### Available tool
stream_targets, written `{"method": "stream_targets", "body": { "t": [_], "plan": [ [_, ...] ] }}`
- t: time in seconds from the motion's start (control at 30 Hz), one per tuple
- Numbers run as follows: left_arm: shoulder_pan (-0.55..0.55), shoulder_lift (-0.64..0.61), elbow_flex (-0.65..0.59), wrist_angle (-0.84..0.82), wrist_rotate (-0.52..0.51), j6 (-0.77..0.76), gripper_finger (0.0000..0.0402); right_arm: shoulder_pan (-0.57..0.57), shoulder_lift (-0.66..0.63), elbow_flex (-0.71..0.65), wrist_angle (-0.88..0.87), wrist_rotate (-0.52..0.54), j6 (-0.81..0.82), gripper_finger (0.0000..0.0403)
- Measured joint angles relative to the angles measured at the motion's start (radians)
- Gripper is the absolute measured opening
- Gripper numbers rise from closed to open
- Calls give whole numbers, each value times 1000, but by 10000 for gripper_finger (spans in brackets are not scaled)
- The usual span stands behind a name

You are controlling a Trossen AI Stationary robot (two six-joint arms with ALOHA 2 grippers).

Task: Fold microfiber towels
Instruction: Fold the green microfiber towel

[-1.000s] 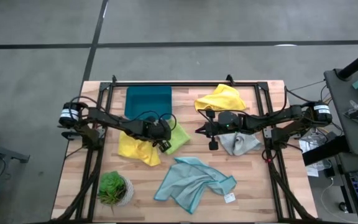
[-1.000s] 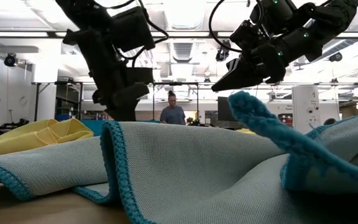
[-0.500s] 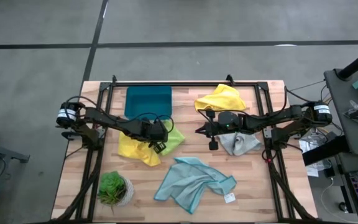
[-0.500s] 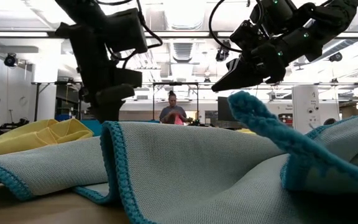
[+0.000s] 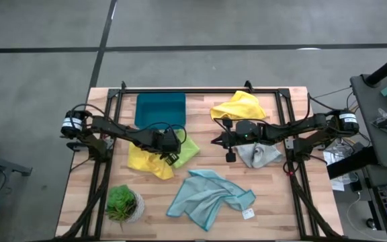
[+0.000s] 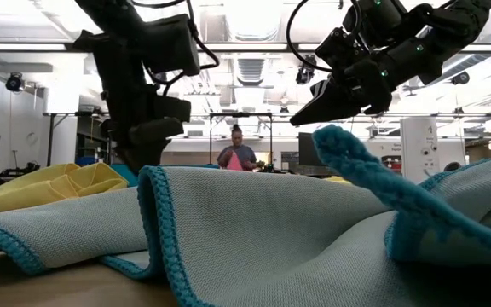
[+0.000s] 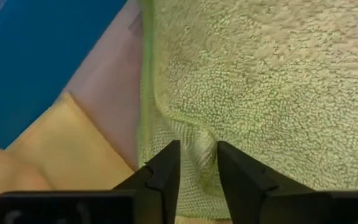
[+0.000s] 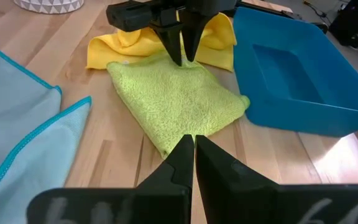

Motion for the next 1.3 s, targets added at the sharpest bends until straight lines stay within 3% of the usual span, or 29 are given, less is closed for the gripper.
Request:
{"method": "stream_targets", "body": {
  "t": [0.77,1.0,1.13,1.3],
  "plan": [
    [3,-90,36,-216,9,-51,101,0,0,0,1,0,6,9],
    [-4,-100,16,141,60,118,99,0,0,0,1,0,6,9],
    [-3,-35,14,326,58,190,87,0,0,0,1,0,6,9],
    [4,82,16,427,27,210,57,0,0,0,0,0,6,9]
  ]
}}
